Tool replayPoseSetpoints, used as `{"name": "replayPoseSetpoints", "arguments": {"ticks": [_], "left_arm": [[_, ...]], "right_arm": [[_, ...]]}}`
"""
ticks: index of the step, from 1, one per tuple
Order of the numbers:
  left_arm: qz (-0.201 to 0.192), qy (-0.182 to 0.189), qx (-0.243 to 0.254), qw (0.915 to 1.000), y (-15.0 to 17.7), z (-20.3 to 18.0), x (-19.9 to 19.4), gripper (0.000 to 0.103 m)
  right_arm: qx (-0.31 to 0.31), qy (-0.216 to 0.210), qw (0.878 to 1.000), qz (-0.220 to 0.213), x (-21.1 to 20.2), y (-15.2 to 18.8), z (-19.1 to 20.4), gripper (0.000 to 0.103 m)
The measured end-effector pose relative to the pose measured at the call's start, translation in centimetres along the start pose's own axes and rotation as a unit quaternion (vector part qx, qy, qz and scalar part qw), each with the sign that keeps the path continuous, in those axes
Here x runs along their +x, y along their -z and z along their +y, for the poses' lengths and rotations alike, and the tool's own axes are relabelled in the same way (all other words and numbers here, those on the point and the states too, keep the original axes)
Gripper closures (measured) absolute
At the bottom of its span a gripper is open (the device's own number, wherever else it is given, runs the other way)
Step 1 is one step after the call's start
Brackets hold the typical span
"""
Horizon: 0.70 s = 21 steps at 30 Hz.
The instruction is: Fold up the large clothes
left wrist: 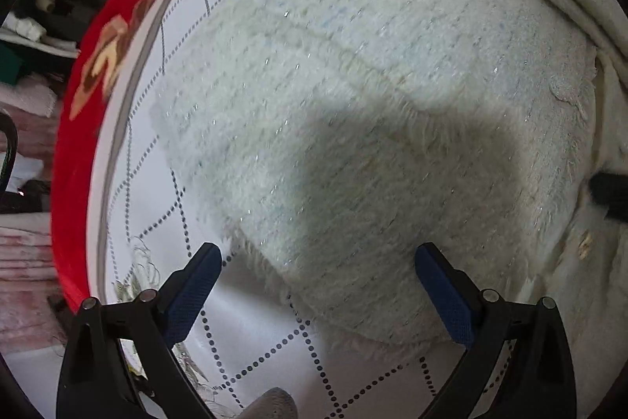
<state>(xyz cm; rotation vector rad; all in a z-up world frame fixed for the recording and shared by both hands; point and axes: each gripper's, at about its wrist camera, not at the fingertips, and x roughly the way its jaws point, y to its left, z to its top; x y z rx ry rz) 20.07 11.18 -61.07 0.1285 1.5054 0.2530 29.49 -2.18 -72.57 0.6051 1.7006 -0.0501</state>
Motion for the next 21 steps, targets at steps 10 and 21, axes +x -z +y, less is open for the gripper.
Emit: {"name": "replayPoseSetpoints", "arguments": {"ticks": [10,21], "left_arm": [[-0.054,0.000,-0.022,0.9983,-0.2,3.9,-3.8,0.001],[-0.127,-0.028,0.081,0.9882,-1.1,-6.5,-10.2,0.001]], "right_arm": [[0.003,-0.069,0.996,0.047,0.1,-1.1,-4.6,0.075],[0.005,-0.005,0.999,-0.050,-15.0,-0.8,-18.2,0.033]]}}
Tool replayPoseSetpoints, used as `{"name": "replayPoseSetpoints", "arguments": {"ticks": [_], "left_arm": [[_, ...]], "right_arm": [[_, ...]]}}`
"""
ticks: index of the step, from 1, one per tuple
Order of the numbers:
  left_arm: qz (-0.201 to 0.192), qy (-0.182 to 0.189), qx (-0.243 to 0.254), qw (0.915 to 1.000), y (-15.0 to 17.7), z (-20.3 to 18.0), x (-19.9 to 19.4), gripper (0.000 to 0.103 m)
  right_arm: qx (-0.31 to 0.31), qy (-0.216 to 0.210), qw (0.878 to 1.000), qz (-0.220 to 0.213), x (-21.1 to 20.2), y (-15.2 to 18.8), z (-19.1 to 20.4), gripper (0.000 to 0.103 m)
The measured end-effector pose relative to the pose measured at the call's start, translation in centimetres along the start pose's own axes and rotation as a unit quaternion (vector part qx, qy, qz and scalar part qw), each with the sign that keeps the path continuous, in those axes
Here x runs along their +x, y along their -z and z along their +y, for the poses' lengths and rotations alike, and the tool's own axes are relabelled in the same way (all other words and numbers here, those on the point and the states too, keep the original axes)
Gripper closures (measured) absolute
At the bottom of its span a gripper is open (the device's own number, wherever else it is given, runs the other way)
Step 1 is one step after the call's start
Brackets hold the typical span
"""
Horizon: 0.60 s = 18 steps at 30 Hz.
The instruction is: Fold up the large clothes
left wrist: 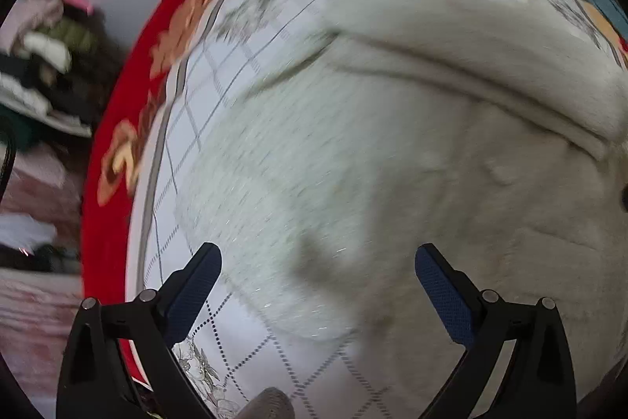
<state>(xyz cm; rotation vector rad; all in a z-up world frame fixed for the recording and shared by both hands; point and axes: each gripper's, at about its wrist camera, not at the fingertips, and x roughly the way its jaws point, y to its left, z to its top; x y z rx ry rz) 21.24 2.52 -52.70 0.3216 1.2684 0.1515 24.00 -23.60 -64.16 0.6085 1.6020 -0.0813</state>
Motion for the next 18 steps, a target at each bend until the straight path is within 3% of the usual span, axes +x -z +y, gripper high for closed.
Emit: {"name": "replayPoseSetpoints", "arguments": {"ticks": [3,7,10,14,18], "left_arm": [[-0.017,-0.045,0.054,0.9974,0.0,-4.8,-0.3,0.001],[0.006,-0.085,0.092,0.9921,0.9,-10.3,1.3,0.001],[0.014,-0.121,0.107,0.9868,2.0,-13.3,1.0,0.001],[0.025,-0.167,0.123,0.9778,3.8,-16.8,-2.5,0.001],[0.049,-0.174,0.125,0.9756,6.1,-20.5,-7.6,0.001]], "right_arm": [[0.001,0.042,0.999,-0.003,-2.8,-2.7,-5.6,0.033],[-0.011,0.081,0.997,-0.014,-4.3,-4.5,-11.2,0.033],[-0.011,0.066,0.998,-0.006,-4.4,-6.1,-15.2,0.033],[-0.046,0.048,0.997,0.027,-4.0,-7.6,-18.3,0.033],[-0.089,0.056,0.993,0.049,-4.0,-8.6,-21.1,0.033]]}}
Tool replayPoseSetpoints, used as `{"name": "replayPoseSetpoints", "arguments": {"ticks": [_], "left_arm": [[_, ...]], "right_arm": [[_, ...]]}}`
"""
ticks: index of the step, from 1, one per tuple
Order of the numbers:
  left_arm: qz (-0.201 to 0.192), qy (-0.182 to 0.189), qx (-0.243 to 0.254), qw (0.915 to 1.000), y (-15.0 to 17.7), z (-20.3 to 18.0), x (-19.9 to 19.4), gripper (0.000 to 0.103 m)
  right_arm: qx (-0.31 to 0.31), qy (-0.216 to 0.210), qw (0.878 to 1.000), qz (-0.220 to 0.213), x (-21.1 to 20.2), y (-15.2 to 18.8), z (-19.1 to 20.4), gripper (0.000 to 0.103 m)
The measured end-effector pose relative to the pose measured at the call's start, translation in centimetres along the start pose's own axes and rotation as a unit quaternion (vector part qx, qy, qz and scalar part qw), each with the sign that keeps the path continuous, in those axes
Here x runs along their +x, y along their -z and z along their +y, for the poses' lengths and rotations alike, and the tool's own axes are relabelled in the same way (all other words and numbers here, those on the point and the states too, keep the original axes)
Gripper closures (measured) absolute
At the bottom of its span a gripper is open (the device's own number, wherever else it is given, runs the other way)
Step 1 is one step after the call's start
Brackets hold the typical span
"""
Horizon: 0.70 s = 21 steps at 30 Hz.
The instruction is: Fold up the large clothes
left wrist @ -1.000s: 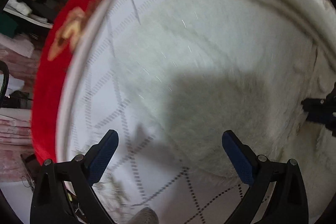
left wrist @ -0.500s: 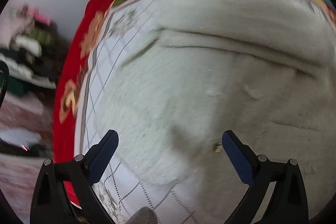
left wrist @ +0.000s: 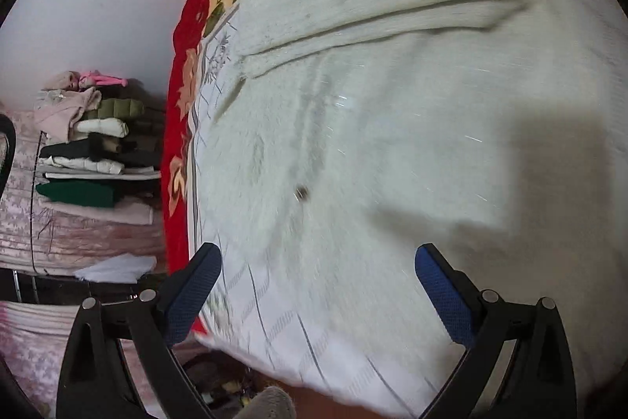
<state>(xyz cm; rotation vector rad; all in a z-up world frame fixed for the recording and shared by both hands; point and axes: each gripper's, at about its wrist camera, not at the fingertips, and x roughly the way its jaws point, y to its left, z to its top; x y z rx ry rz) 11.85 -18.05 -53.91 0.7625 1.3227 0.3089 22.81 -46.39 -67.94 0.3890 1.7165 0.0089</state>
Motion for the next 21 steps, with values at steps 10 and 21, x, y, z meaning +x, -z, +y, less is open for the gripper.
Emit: {"name": "replayPoseSetpoints", "arguments": {"ticks": [10,21], "left_arm": [[0.080,0.042,0.008,0.9959,0.8,-10.8,-1.9,0.001],[0.073,-0.020,-0.071,0.9946,-5.3,-7.6,4.2,0.003]], "right_arm": [[0.014,0.007,0.999,0.048,1.1,-1.8,-7.1,0.033],[-0.007,-0.075,0.997,0.019,2.2,-9.1,-6.9,0.032]]}}
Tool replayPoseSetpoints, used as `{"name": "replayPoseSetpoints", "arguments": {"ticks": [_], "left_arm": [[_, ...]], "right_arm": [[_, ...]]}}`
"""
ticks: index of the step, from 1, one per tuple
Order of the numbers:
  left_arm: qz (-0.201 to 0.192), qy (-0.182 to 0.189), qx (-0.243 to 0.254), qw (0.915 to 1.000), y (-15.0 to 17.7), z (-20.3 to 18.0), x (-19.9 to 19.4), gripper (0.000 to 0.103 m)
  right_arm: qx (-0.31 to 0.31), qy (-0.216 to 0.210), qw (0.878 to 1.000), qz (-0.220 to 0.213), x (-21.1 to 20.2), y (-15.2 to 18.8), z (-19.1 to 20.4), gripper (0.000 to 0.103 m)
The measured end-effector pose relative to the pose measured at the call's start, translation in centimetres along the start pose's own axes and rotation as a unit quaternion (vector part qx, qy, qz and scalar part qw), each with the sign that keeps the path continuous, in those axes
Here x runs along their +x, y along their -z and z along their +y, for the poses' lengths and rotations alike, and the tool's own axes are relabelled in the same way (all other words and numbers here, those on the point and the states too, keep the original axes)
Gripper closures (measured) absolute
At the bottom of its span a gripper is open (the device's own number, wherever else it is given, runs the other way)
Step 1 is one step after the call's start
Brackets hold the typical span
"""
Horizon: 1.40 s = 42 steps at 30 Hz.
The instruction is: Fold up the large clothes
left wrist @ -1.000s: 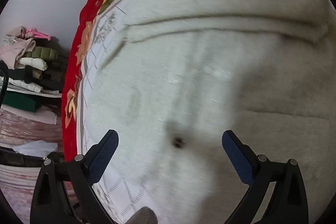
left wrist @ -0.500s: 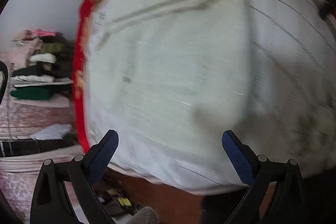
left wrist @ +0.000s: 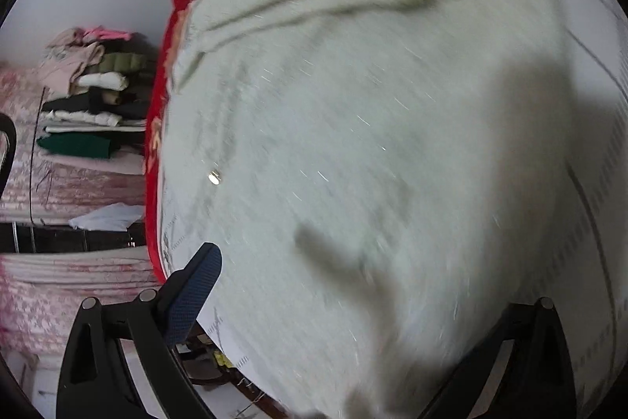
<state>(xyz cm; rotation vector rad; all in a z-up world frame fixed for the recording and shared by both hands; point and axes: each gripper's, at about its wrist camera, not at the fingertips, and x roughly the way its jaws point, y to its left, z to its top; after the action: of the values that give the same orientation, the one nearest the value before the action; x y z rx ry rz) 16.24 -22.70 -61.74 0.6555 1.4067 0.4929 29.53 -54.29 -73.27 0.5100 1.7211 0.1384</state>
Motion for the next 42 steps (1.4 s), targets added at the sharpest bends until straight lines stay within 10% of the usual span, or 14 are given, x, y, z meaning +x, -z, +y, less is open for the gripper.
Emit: {"name": "replayPoseSetpoints", "arguments": {"ticks": [2,6,11,13,15,18,31,38,42], "left_arm": [[0.003,0.012,-0.023,0.9997,-0.4,1.2,0.0,0.012],[-0.025,0.049,-0.043,0.9976,-1.0,2.7,-0.9,0.075],[-0.034,0.067,-0.041,0.9963,-1.3,3.3,-1.6,0.084],[-0.038,0.070,-0.039,0.9961,-1.2,3.6,-1.8,0.085],[-0.040,0.077,-0.038,0.9955,-1.1,3.8,-2.2,0.086],[-0.051,0.090,-0.028,0.9942,-0.5,4.4,-3.4,0.087],[-0.100,0.268,0.043,0.9572,3.9,12.4,-12.2,0.085],[-0.096,0.310,-0.019,0.9456,-3.1,18.9,-5.4,0.076],[-0.116,0.308,-0.069,0.9417,-8.4,22.1,0.0,0.054]], "right_arm": [[-0.018,-0.073,0.997,-0.026,0.2,-2.4,1.0,0.026],[-0.023,-0.238,0.970,-0.044,0.7,-6.2,2.6,0.022],[-0.006,-0.335,0.942,-0.007,4.4,-9.0,6.9,0.010],[0.007,-0.330,0.944,0.032,7.0,-9.8,8.6,0.011],[0.015,-0.317,0.948,0.020,7.7,-10.2,10.1,0.057],[0.046,-0.312,0.949,0.011,9.8,-9.2,12.4,0.081],[0.068,-0.172,0.982,-0.036,-7.8,3.8,10.5,0.084],[0.057,-0.134,0.988,-0.043,-8.0,-0.1,22.7,0.080],[0.061,-0.098,0.992,-0.054,-4.2,-5.4,28.6,0.073]]}}
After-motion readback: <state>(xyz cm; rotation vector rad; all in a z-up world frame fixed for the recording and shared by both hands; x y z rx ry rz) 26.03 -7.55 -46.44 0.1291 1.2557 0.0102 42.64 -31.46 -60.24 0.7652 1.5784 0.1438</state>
